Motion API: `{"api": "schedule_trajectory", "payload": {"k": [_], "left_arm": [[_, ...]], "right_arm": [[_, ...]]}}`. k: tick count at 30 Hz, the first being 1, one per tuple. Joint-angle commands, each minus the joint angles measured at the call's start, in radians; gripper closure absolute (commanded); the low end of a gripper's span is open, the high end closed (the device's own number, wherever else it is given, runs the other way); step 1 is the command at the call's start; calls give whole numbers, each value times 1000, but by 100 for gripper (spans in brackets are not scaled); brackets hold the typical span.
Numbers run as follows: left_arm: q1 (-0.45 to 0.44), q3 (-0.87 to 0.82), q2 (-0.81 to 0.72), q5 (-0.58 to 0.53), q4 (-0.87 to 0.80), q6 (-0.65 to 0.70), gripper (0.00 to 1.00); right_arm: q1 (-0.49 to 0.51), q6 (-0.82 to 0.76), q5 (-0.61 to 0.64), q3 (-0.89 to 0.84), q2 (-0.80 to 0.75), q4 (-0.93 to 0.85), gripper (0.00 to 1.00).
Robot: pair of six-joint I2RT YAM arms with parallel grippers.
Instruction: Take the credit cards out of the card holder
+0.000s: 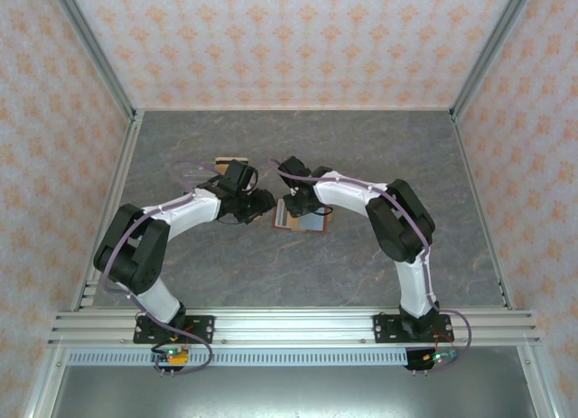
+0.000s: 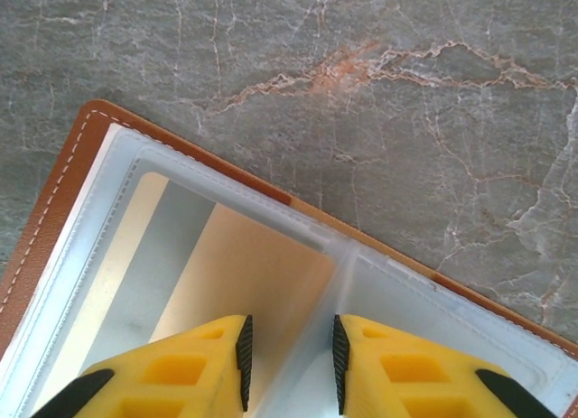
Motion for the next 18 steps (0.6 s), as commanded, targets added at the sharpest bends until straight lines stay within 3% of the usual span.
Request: {"api": "schedule_trajectory", "payload": {"k": [1,9,18], "left_arm": [[-26,38,36,42,38,11,55],[-61,77,107,66,62,7,66],[-69,94,142,50,38,11,65]], "right_arm": [[-16,-3,-19,-20,16,-51,72],[-35,6,-55,-47,-16,-26,77],[-39,6,-58,-51,-17,-23,77]]}}
